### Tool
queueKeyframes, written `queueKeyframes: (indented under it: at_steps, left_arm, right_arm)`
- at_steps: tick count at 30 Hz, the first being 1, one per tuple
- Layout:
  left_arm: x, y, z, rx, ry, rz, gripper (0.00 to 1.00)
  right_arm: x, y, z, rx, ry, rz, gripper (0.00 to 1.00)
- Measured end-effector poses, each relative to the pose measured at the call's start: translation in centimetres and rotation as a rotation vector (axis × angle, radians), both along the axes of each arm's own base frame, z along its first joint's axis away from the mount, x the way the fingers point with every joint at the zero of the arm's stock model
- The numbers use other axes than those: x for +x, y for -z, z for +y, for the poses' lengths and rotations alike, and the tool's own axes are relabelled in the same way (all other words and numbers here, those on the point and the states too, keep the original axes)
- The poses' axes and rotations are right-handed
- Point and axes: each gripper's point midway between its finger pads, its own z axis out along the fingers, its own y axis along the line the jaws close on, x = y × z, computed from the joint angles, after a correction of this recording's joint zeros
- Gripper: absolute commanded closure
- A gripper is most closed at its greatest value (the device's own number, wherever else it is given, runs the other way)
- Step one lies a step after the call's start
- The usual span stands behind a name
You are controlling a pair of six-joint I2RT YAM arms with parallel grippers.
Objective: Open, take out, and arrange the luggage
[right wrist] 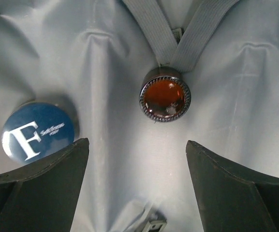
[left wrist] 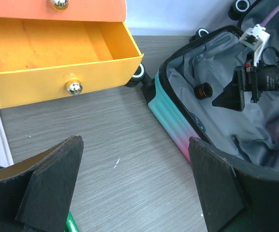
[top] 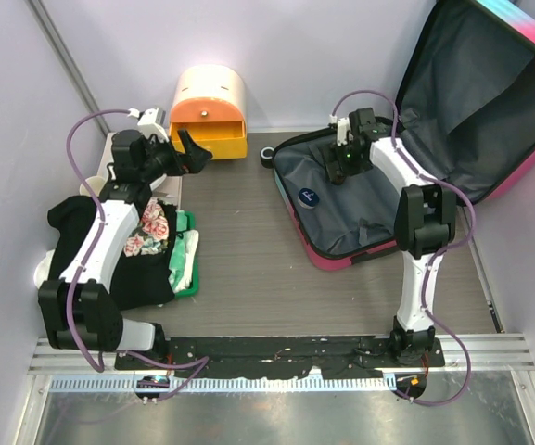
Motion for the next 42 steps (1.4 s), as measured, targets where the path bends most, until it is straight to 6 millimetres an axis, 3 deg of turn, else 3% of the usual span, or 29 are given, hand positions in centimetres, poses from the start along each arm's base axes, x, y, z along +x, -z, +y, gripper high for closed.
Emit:
queueKeyframes:
  at_steps: [12, 20, 22, 25, 29, 31, 34, 42]
  left_arm:
    - [-1.0, 0.1, 0.4, 0.071, 0.016, -0.028, 0.06]
    - [-1.0, 0.4, 0.4, 0.067, 0.015, -0.018, 0.06]
    - [-1.1, 0.5, 0.4, 0.064, 0.015, -0.014, 0.06]
    - [-1.1, 0.5, 0.4, 0.063, 0.014, -0.013, 0.06]
    - [-1.1, 0.5, 0.4, 0.061, 0.014, -0.012, 0.06]
    - [-1.1, 0.5, 0.4, 0.061, 0.013, -0.011, 0.06]
    - [-1.1, 0.5, 0.4, 0.060, 0.013, -0.011, 0.06]
    - [-1.1, 0.6, 0.3, 0.045, 0.009, -0.001, 0.00]
  right_arm:
    - [1.8, 5.3, -0.5, -0.132, 0.044, 0.011, 0.24]
    - [3.5, 4.7, -0.6, -0.166, 0.064, -0.040, 0.28]
    - [4.0, 4.3, -0.5, -0.163, 0.067, -0.058, 0.39]
    - [4.5, 4.1, -0.4, -0.161, 0.067, -0.071, 0.48]
    - [4.4, 4.3, -0.4, -0.161, 0.064, -0.065, 0.30]
    - [4.2, 4.4, -0.3, -0.155, 0.059, -0.056, 0.30]
    - [3.8, 4.6, -0.4, -0.152, 0.053, -0.036, 0.36]
    - [3.6, 4.7, -0.6, -0.141, 0.051, -0.023, 0.77]
